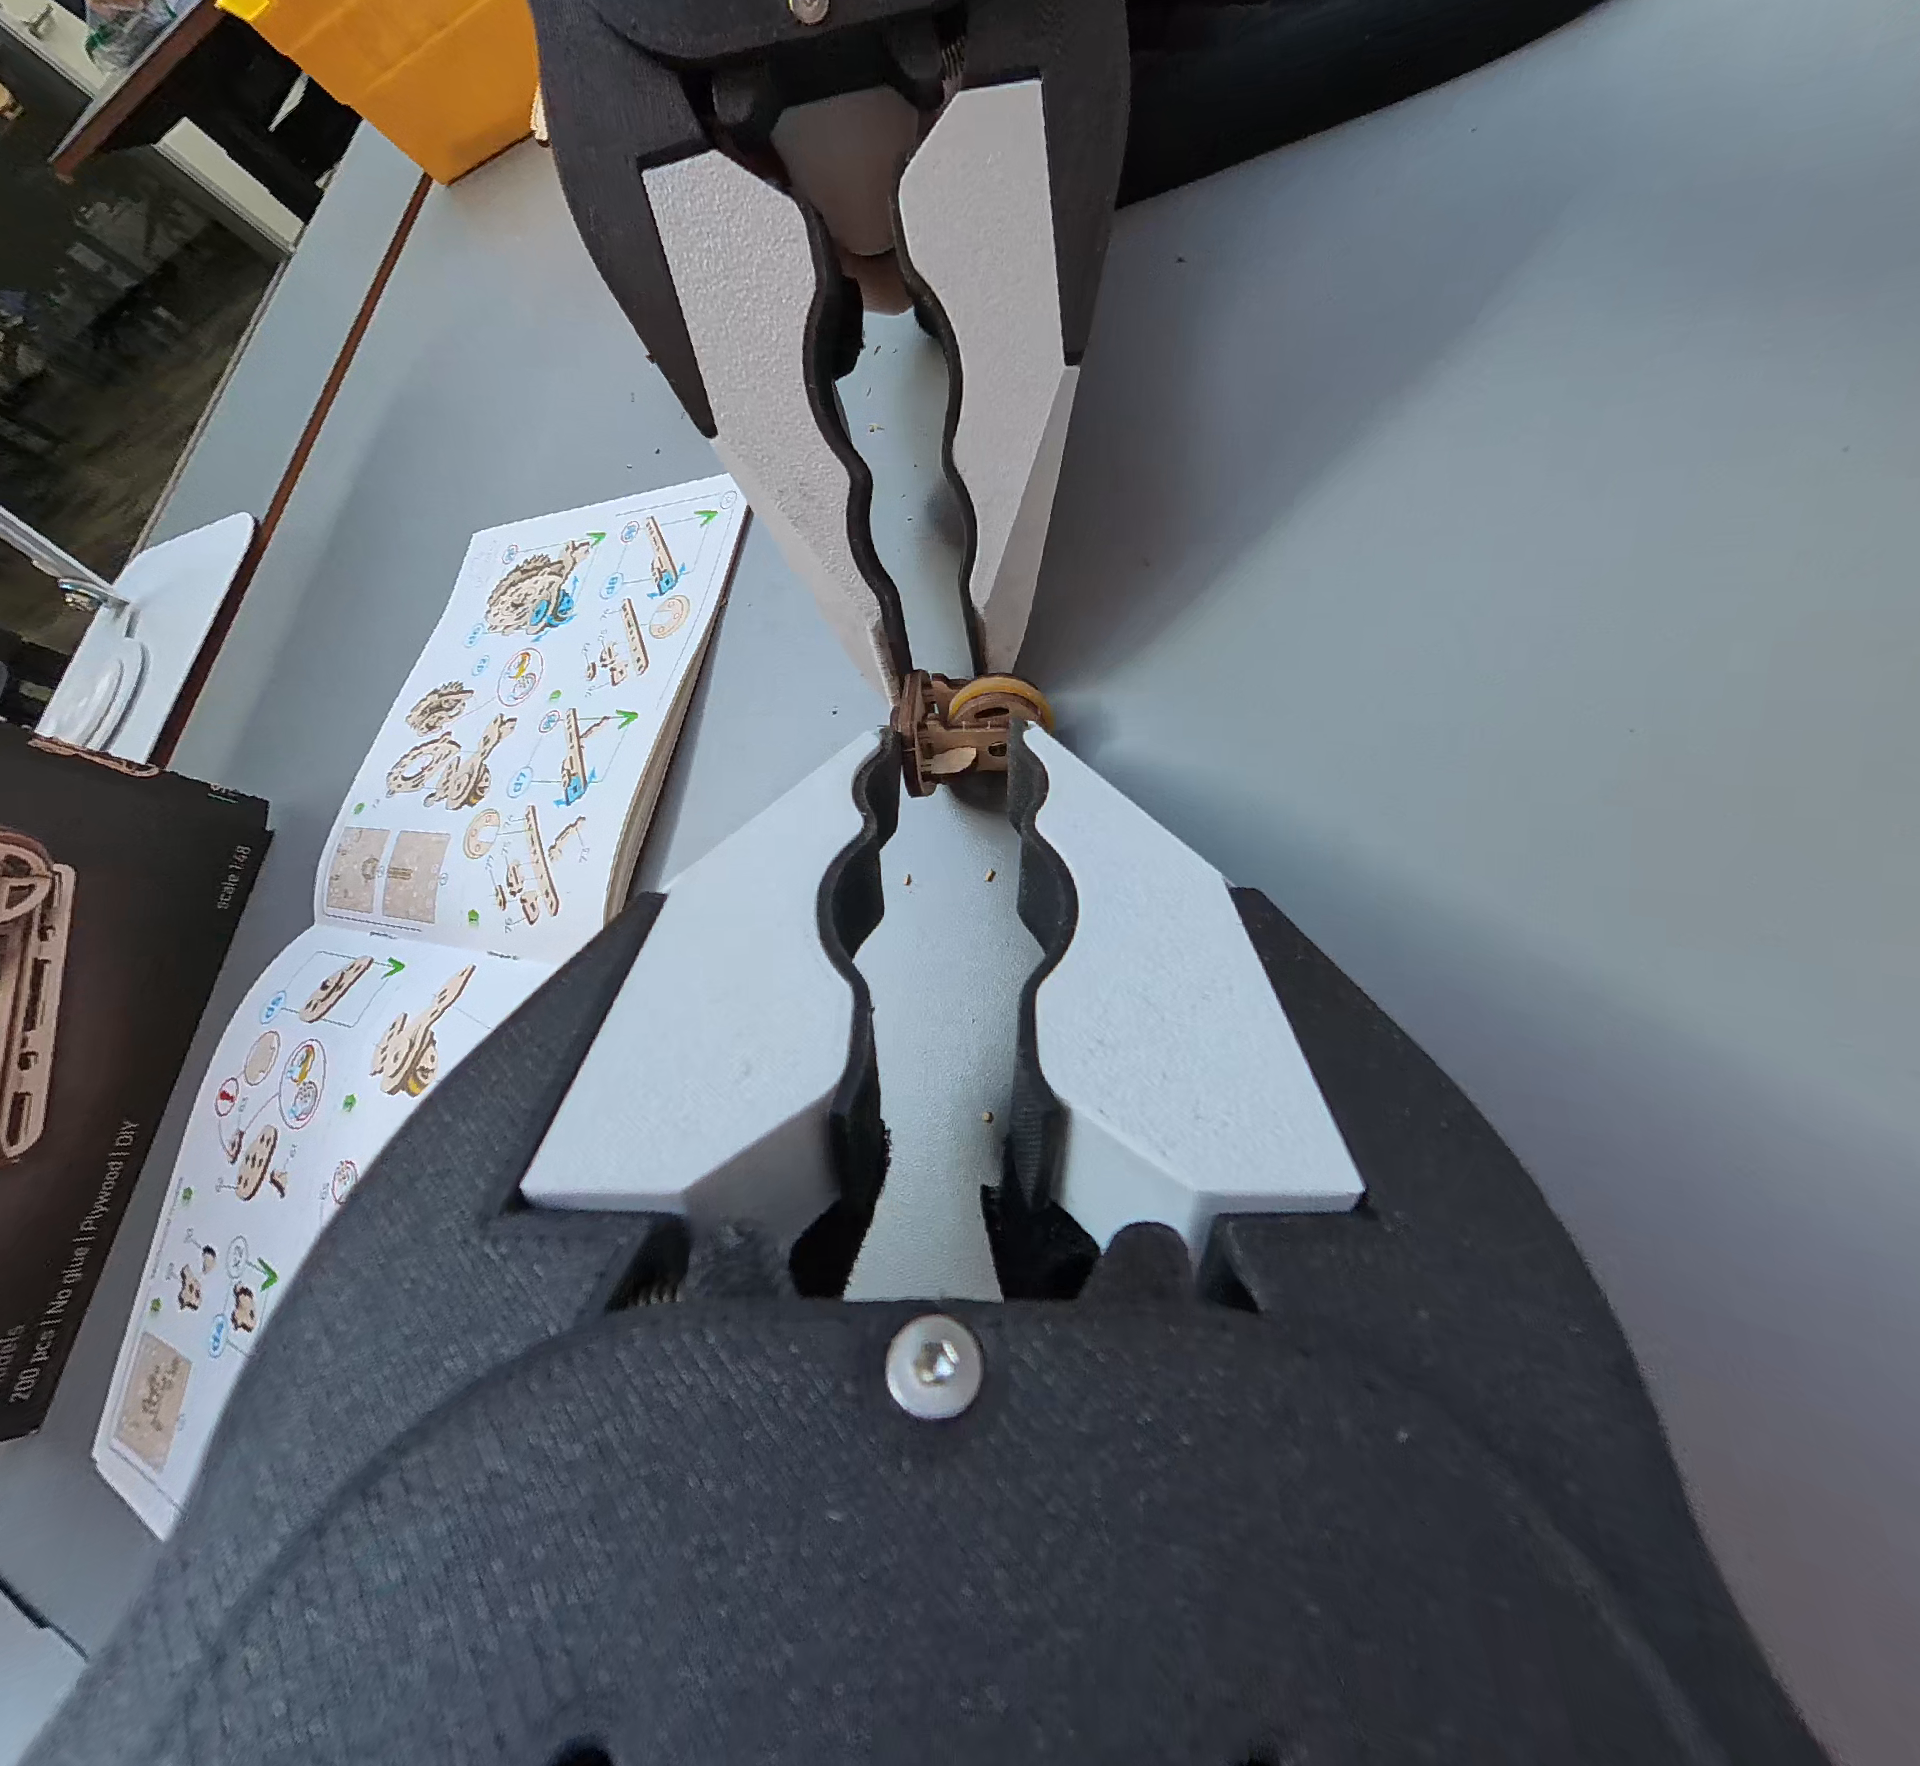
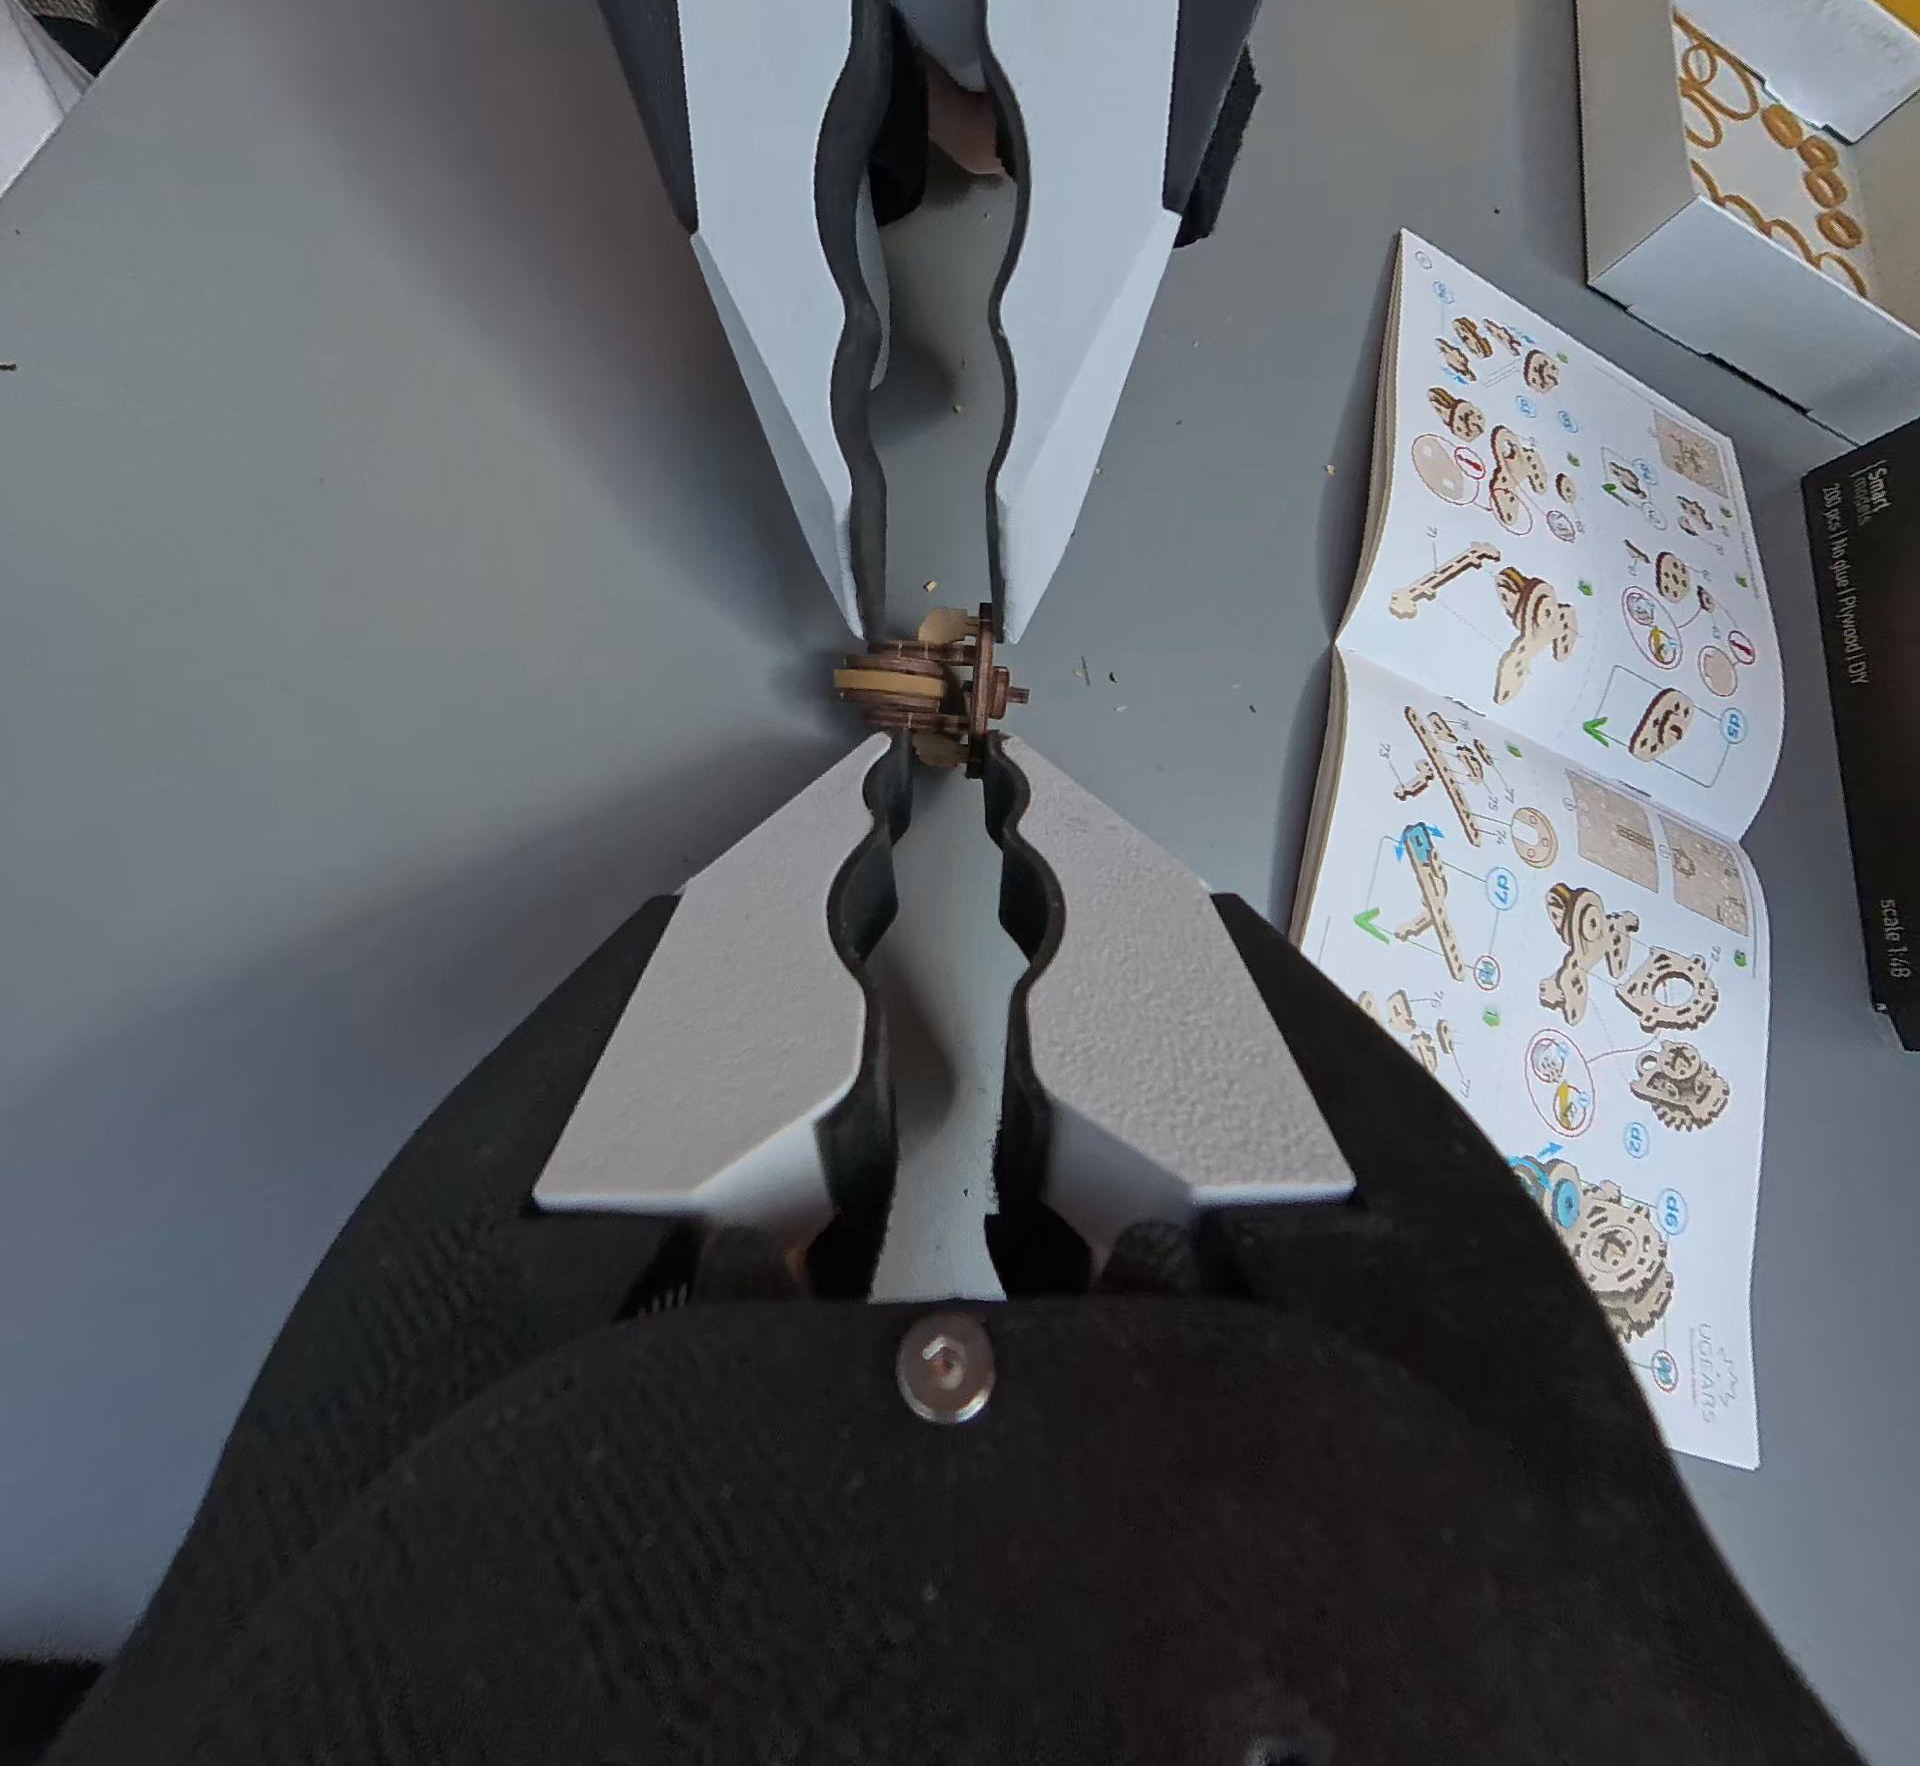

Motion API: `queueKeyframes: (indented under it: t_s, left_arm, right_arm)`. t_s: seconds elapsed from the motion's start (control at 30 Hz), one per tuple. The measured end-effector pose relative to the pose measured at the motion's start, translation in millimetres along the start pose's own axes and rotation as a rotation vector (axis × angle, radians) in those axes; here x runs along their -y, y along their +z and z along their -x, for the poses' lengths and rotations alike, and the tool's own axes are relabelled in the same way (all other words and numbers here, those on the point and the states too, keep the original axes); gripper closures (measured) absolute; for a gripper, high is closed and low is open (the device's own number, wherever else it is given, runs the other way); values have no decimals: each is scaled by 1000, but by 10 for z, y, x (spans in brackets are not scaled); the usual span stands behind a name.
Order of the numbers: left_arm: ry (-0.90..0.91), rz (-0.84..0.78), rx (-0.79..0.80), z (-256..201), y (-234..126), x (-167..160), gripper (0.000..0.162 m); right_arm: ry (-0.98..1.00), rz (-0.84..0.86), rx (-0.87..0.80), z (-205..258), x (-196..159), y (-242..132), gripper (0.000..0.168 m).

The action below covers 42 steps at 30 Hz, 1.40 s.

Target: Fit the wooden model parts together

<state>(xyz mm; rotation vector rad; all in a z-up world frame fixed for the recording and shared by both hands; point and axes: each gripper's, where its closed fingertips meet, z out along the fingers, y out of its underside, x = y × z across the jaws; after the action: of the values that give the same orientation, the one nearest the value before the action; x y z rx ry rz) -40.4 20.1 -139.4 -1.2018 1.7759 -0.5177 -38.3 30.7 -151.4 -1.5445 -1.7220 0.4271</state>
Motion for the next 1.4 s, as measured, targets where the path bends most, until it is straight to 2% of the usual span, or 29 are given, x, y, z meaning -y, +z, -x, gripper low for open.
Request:
queueKeyframes:
  t_s: [0.2, 0.5, 0.83, 1.1, 1.2, 1.4]
  left_arm:
    - [-18, 29, 14, 32, 4, -88, 150]
    - [-10, 47, 25, 34, 31, -119, 151]
    - [-31, 11, -9, -8, 12, -35, 131]
    - [-17, 54, -24, 10, 57, -82, 130]
    - [-32, 54, -7, 39, 59, -98, 136]
    - [-22, 61, 9, 45, 54, -109, 139]
  right_arm:
    - [20, -31, -7, -15, 28, -47, 147]
    - [12, -26, -17, 15, 72, -51, 147]
    - [47, -56, 2, -18, 51, -105, 151]
    - [18, -57, 10, 6, 36, -99, 155]
    - [21, -58, 13, 7, 28, -98, 155]
    - [40, -59, 26, 0, 2, -95, 155]
